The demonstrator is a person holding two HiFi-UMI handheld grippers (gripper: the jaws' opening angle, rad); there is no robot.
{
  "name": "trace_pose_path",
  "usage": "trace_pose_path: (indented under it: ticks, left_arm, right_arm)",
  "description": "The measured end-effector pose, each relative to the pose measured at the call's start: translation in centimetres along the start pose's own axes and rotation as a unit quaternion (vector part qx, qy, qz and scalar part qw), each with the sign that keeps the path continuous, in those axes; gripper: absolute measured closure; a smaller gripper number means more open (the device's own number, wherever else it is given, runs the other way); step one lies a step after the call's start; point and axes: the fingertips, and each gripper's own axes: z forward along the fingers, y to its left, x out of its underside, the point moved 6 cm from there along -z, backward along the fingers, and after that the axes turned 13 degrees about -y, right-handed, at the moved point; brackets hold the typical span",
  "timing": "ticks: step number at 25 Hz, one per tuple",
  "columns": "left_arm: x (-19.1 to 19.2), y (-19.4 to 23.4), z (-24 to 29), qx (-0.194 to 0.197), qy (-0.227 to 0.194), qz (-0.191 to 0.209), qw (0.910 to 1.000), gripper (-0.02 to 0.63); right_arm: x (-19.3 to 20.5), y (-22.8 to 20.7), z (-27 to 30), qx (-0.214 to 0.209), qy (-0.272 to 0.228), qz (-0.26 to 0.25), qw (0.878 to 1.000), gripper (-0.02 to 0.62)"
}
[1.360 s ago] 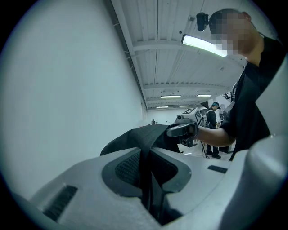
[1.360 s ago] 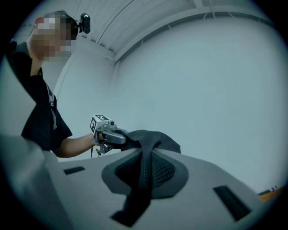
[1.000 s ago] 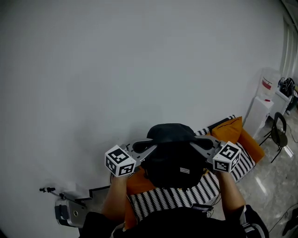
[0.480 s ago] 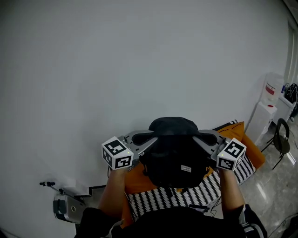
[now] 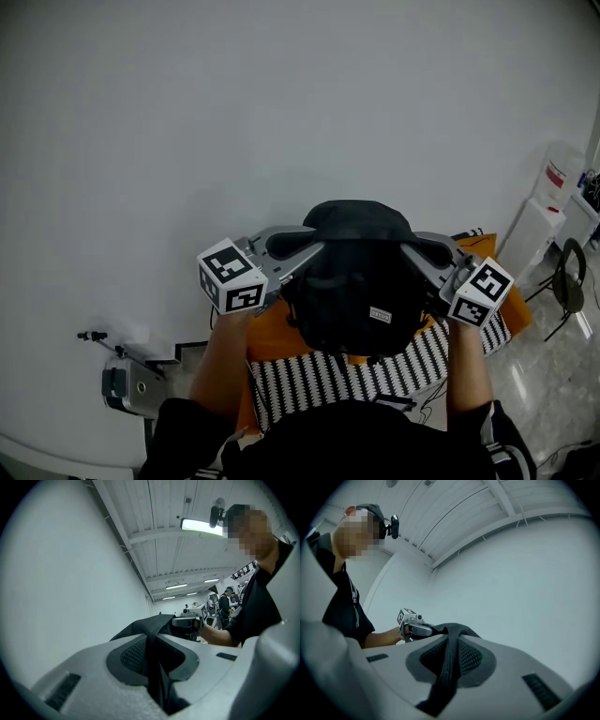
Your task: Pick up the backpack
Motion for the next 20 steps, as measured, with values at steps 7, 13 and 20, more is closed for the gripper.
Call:
trace_pose_path:
  ticks: [7, 13, 20]
  left_arm:
    - [-1.3, -1.3, 1.2, 0.008, -0.023, -0.006, 0.9997, 0.538]
    - [-2.8, -2.9, 0.9, 0.003, -0.031, 0.000, 0.9995, 0.538]
    - [-3.5, -4.9, 2.4, 0.007, -0.029, 0.003, 0.9996, 0.538]
  right_arm:
    - [-1.6, -0.5, -1.2, -0.008, -0.021, -0.005, 1.000, 0.546]
    - [-2.9, 0.4, -1.8, -0.017, -0.035, -0.008, 0.999, 0.546]
    - [-4.0, 0.5, -3.9, -0.011, -0.044, -0.010, 0.999, 0.549]
